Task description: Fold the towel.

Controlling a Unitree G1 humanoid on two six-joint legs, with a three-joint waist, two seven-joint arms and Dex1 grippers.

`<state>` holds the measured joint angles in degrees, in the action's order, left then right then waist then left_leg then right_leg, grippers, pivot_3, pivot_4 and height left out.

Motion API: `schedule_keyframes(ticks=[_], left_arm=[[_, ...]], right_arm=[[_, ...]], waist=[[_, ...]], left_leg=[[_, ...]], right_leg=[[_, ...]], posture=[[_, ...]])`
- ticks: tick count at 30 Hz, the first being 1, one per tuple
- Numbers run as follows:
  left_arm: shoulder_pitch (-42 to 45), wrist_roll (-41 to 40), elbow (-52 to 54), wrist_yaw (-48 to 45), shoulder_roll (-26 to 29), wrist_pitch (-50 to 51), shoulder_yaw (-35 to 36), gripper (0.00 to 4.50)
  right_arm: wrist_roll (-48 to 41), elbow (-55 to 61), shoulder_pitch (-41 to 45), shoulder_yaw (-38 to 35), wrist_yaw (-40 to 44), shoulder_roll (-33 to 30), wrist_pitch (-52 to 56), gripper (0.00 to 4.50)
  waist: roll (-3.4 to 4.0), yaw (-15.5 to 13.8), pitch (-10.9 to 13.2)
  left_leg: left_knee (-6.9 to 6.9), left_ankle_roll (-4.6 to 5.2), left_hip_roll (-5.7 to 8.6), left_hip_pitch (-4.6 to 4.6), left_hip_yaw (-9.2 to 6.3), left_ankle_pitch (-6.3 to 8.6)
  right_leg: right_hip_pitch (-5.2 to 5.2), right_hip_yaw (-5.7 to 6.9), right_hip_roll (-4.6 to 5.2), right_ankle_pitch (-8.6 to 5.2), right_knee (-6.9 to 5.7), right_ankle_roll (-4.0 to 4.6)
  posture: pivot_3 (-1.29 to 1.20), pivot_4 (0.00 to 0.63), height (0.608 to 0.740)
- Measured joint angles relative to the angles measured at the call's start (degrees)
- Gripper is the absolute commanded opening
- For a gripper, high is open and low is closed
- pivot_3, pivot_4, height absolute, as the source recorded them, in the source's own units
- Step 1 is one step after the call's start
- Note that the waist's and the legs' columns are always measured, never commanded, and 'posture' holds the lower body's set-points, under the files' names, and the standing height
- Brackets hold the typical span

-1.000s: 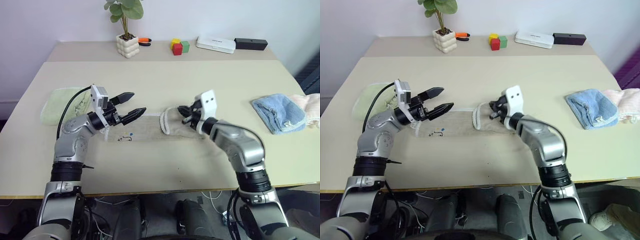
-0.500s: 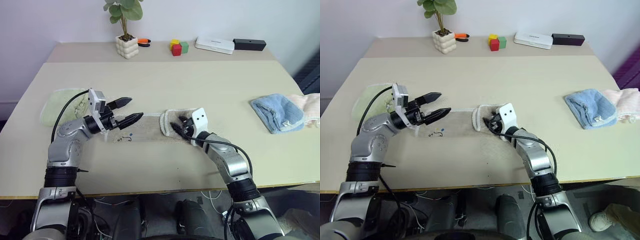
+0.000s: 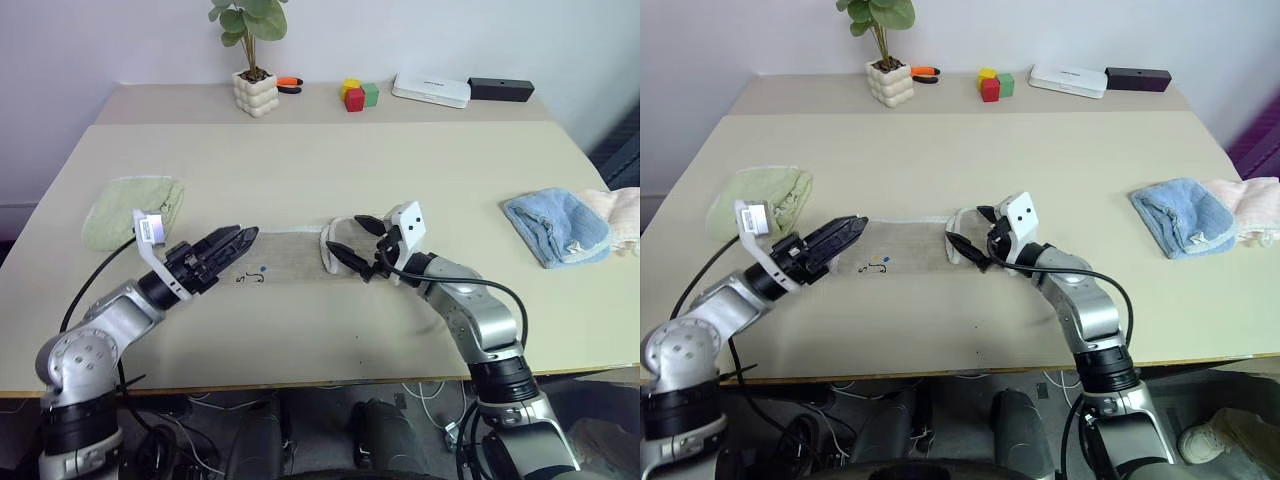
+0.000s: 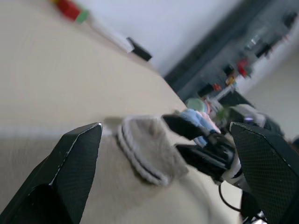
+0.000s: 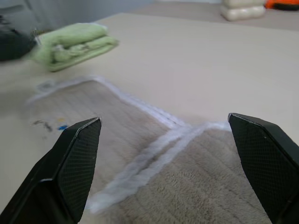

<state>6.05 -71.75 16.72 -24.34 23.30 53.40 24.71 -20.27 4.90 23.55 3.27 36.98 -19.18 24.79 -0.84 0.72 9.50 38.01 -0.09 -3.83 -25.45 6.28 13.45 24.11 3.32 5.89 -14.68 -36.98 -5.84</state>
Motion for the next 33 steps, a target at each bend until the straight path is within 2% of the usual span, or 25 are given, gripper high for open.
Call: schedule_keyframes(ticks=[3, 5, 8, 12, 33], left_arm=[[-4.6, -12.0, 1.7, 11.0, -4.6, -0.9, 1.6, 4.5], [-8.5, -16.3, 2.6, 15.2, -6.0, -1.6, 1.6, 4.5], [-12.3, -17.0, 2.5, 19.9, -6.1, -3.9, 1.9, 4.5], [-13.3, -19.6, 1.6, 24.5, -6.4, -6.3, 2.0, 4.5], [-17.5, -31.8, 0.3, 33.8, -6.4, -10.9, 1.2, 4.5]], right_arm=[[-0.4, 0.0, 3.3, -1.8, 2.2, -4.0, 0.1, 4.43], [-0.8, 0.0, 4.4, -3.0, 3.7, -6.3, 0.1, 4.43], [-2.9, 0.6, 4.3, -3.8, 7.6, -9.1, 0.7, 4.43], [-3.8, 2.7, 4.0, -3.8, 10.7, -10.5, 1.0, 4.43], [-2.9, 2.7, 3.5, -2.6, 9.3, -9.3, 1.0, 4.43]], waist=[[-0.01, 0.0, 0.0], [-0.02, 0.0, 0.0], [-0.01, -0.1, 0.0], [-0.02, -0.2, 0.0], [0.06, -0.1, -0.1]], left_leg=[[0.0, 0.02, -0.01, 0.0, -0.02, 0.02], [-0.01, 0.02, -0.01, 0.0, -0.03, 0.02], [-0.01, 0.01, 0.0, 0.02, -0.02, 0.02], [0.0, 0.0, 0.0, 0.02, -0.02, 0.03], [-0.05, -0.01, 0.0, 0.03, -0.01, 0.05]], right_leg=[[-0.03, -0.02, 0.02, 0.0, 0.04, 0.01], [-0.02, 0.01, 0.01, -0.02, 0.05, 0.03], [-0.02, 0.03, 0.0, -0.11, 0.03, 0.21], [-0.03, 0.02, 0.01, -0.13, 0.05, 0.25], [-0.03, 0.02, 0.05, -0.26, 0.12, 0.49]], posture=[[0.0, 0.15, 0.735], [0.0, 0.15, 0.735], [0.0, 0.15, 0.735], [0.0, 0.15, 0.735], [0.0, 0.15, 0.735]])
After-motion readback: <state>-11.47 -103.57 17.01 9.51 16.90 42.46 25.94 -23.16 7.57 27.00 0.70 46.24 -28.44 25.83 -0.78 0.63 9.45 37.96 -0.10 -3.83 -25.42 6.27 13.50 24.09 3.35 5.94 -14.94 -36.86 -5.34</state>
